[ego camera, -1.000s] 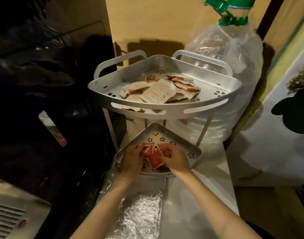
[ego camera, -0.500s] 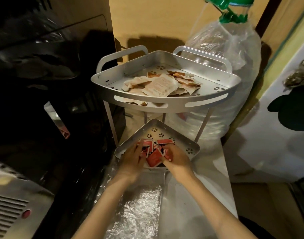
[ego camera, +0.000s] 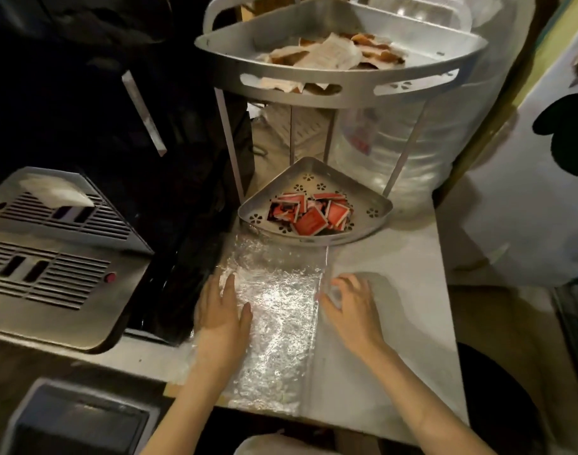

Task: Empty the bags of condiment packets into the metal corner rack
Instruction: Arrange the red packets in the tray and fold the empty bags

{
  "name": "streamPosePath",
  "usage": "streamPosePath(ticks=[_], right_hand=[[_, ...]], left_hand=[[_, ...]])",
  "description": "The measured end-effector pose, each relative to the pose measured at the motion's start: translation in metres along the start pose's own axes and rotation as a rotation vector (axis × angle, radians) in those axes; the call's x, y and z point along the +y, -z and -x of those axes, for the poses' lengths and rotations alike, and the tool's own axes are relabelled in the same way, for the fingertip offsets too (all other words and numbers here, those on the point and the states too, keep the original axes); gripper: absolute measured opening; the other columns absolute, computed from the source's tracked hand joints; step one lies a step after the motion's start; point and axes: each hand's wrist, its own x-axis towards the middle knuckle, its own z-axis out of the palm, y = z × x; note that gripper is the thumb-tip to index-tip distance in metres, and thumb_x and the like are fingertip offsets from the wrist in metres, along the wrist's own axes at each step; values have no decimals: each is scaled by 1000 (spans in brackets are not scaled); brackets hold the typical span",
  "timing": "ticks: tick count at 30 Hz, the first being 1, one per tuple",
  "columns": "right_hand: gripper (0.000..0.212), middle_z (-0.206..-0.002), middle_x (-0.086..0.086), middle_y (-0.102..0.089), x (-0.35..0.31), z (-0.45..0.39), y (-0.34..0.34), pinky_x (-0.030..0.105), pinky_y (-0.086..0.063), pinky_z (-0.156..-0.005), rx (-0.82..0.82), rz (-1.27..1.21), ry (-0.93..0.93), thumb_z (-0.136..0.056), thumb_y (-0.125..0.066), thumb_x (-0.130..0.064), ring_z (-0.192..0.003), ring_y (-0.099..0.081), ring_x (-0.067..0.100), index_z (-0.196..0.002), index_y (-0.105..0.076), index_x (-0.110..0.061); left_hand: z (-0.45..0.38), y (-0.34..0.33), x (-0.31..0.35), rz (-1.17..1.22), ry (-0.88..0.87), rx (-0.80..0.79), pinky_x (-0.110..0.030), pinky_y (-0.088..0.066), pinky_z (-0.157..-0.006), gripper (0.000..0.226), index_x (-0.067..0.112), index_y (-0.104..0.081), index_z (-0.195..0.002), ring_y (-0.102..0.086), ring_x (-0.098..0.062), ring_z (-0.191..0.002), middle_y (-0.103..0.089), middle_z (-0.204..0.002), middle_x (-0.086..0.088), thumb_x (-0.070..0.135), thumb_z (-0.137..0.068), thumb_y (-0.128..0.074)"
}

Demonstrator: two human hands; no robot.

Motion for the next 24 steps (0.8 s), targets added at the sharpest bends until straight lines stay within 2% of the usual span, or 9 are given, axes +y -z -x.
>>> streamPosePath(ticks=[4,7,10,13,16,18,20,22,24], right_hand=[[50,-131,6,-50,-7,18,-8,35,-35,-98,-33,117,5,-90,-46,-45,-119,-38,23,-123,-55,-9],[53,-142,6,-40,-14,25,-14,35,-28,-106,-99,107,5,-91,-45,-44,-129,-30,23,-132,-46,-9],[49,-143,7,-40,-22,30,-18,36,-25,-108,-99,27,-27,-90,-50,-38,-132,-28,25,-129,-47,-8],[39,-122,1,-54,-28,35,-18,34,-38,-95,-67,-186,-44,-89,-53,-30,-112,-45,17,-124,-49,-13],[54,-110,8,-58,-33,39,-15,30,-45,-65,-201,-620,-185,-90,-54,-22,-74,-52,12,-139,-31,-25],[61,-126,7,-50,-34,41,-15,30,-52,-75,-214,-792,-290,-88,-58,-15,-90,-60,18,-140,-28,-27],[53,-122,5,-56,-32,41,-14,33,-52,-84,-182,-890,-408,-84,-62,-9,-99,-61,20,-129,-39,-25],[29,-91,3,-64,-30,39,-7,23,-47,-70,-198,-984,-535,-80,-63,-3,-78,-61,15,-101,-52,-20],[12,-78,5,-64,-25,36,4,25,-41,-61,-256,-1031,-580,-78,-63,-1,-71,-57,20,-84,-62,-11]], left_hand=[[12,-9,-9,-119,14,-32,-48,-23,-111,53,1,-34,-137,-24,-37,-138,-26,-148,-24,23,-91,-49],[17,-14,-11,-198,28,-87,-43,-23,-114,56,6,-24,-143,-13,-30,-142,-14,-153,-20,32,-95,-36],[19,-14,-10,-191,34,-116,-41,-17,-116,57,10,-15,-145,-6,-27,-144,-7,-155,-16,35,-96,-29],[17,-11,-10,-163,42,-144,-41,-12,-116,57,11,-15,-146,-5,-27,-143,-7,-156,-15,35,-96,-31],[16,-8,-9,-110,76,-170,-42,-16,-116,57,12,-21,-144,-6,-28,-143,-9,-155,-15,34,-94,-37],[17,-7,-7,-49,77,-175,-44,-21,-114,56,11,-27,-142,-10,-30,-142,-15,-154,-17,31,-92,-44],[18,-5,-4,-7,74,-175,-44,-24,-111,54,11,-34,-138,-17,-32,-139,-22,-151,-18,27,-89,-51],[17,-1,-1,88,78,-186,-43,-29,-107,51,11,-40,-134,-26,-33,-136,-31,-147,-16,26,-87,-55],[15,5,3,299,115,-165,-38,-34,-102,49,9,-43,-130,-38,-32,-128,-43,-137,-12,24,-86,-59]])
